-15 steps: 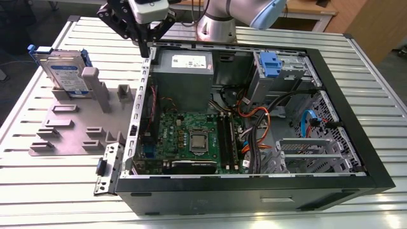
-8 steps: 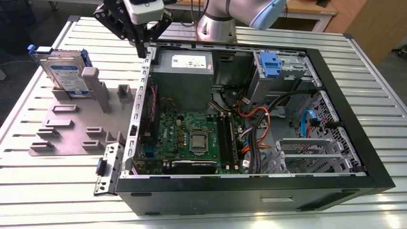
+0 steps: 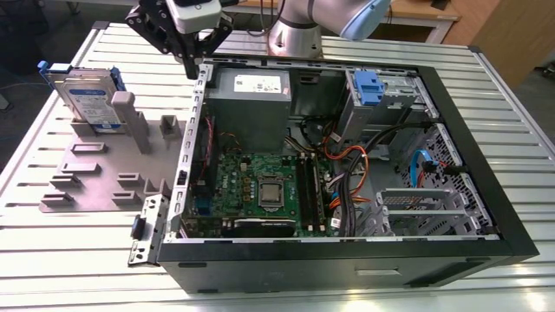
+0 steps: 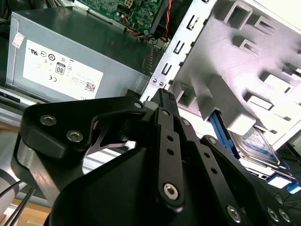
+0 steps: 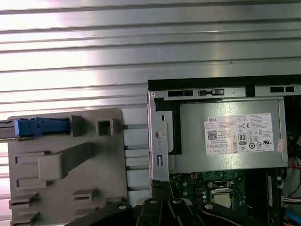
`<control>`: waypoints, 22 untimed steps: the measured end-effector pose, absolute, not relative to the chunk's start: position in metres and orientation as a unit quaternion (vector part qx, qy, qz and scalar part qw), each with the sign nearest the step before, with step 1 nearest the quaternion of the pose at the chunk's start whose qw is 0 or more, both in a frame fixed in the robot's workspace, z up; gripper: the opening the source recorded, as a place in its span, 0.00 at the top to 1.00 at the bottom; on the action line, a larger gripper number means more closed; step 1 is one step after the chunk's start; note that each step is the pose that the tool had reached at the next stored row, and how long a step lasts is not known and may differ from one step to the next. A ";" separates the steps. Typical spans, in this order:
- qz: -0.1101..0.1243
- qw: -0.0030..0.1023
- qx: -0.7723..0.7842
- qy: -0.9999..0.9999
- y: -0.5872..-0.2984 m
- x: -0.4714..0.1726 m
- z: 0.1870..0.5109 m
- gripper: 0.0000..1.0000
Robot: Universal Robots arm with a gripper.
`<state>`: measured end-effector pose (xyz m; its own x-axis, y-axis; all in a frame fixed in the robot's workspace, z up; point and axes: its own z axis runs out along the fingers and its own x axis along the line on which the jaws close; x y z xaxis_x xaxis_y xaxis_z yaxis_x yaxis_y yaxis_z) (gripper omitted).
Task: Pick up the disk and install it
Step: 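Reach for the disk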
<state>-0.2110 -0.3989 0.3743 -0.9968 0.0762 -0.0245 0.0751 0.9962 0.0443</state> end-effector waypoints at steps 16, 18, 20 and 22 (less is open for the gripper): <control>0.022 0.013 0.038 0.999 -0.399 -0.213 0.374 0.89; 0.022 0.013 0.038 0.999 -0.399 -0.214 0.374 0.89; 0.022 0.013 0.038 0.999 -0.399 -0.216 0.374 0.89; 0.022 0.013 0.038 0.999 -0.399 -0.218 0.374 0.89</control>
